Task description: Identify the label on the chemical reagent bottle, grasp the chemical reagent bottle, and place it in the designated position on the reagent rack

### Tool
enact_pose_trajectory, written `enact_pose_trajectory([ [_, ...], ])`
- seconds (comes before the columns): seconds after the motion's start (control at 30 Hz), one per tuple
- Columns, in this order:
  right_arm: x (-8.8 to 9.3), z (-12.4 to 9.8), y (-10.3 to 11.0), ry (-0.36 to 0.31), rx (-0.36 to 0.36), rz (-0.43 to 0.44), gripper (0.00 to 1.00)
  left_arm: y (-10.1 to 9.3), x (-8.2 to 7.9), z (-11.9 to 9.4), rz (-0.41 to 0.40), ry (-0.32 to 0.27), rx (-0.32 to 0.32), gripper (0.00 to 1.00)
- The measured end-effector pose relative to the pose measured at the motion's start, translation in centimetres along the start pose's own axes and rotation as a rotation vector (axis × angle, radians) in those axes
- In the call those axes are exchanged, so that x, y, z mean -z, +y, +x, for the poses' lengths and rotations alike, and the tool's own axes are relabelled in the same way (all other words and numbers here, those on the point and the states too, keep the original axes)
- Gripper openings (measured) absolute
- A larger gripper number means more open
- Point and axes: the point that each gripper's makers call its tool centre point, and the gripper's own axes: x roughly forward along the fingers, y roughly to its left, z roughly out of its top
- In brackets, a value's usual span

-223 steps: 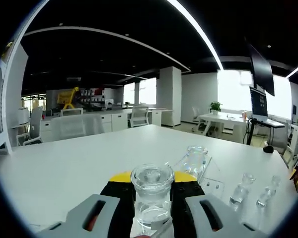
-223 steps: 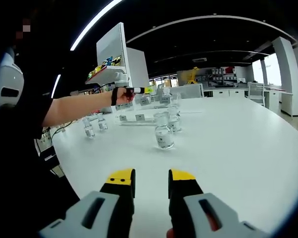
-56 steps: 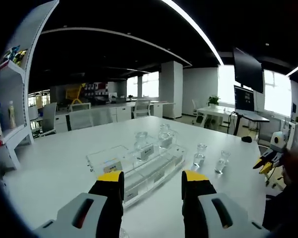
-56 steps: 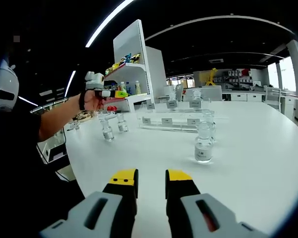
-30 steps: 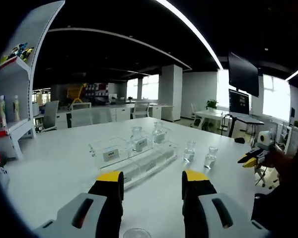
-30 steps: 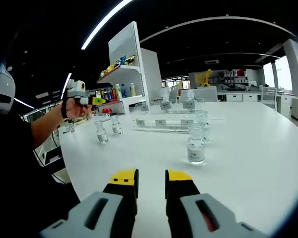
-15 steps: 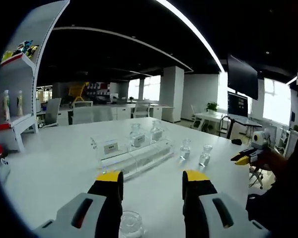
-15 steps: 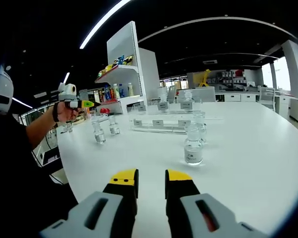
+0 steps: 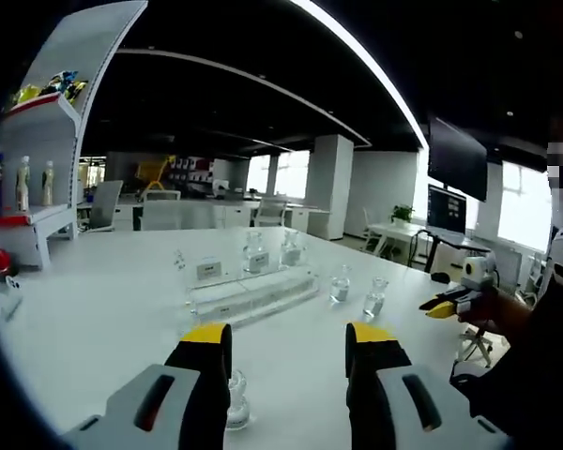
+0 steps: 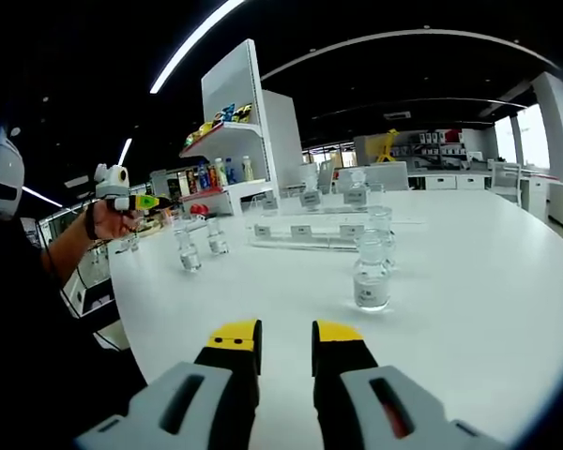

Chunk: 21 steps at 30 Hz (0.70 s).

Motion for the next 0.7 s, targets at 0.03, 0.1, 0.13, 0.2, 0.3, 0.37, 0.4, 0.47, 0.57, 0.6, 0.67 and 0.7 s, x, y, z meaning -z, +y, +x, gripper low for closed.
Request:
enact_pose_trajectory([
  [0.03,0.0,0.0,0.0,0.001,-0.001,0.000,0.21,0.0,0.1,-0.2,-0.003,-0.003,-0.003,0.49],
  [0.1,0.0,0.0,0.1,0.001,-0.002,-0.001,0.21,-0.1,0.3,-0.9,-0.017,-0.009,-0.007,0.49],
  [0.13,0.0,0.0,0.1,0.001,-0.002,-0.001,0.21,-0.1,0.4,-1.2,-0.020,-0.011,-0.010,0.49],
  [0.2,0.0,0.0,0.2,0.001,-0.003,-0.002,0.21,-0.1,0.7,-1.7,-0.027,-0.011,-0.016,0.49],
  [0.3,0.2,0.1,0.2,0.004,-0.003,0.000,0.21,-0.1,1.2,-2.4,-0.043,-0.014,-0.027,0.49],
  [0.37,0.3,0.2,0.2,0.005,-0.005,0.000,0.21,-0.2,1.5,-2.8,-0.053,-0.016,-0.029,0.49],
  [0.4,0.3,0.2,0.2,0.006,-0.006,0.001,0.21,-0.1,1.7,-3.0,-0.059,-0.017,-0.031,0.49],
  [0.47,0.3,0.3,0.3,0.006,-0.009,0.000,0.21,0.0,2.2,-3.5,-0.066,-0.016,-0.038,0.49],
  [0.57,0.2,0.4,0.4,0.006,-0.011,-0.002,0.21,0.4,2.5,-4.2,-0.082,-0.025,-0.054,0.49],
  [0.6,0.2,0.4,0.4,0.006,-0.010,-0.003,0.21,0.5,2.6,-4.6,-0.094,-0.036,-0.062,0.49],
  [0.67,0.2,0.4,0.4,0.006,-0.010,-0.004,0.21,0.3,2.9,-5.0,-0.093,-0.039,-0.068,0.49],
  [0.7,0.2,0.3,0.3,0.006,-0.008,-0.004,0.21,0.3,3.1,-5.2,-0.085,-0.038,-0.076,0.49],
])
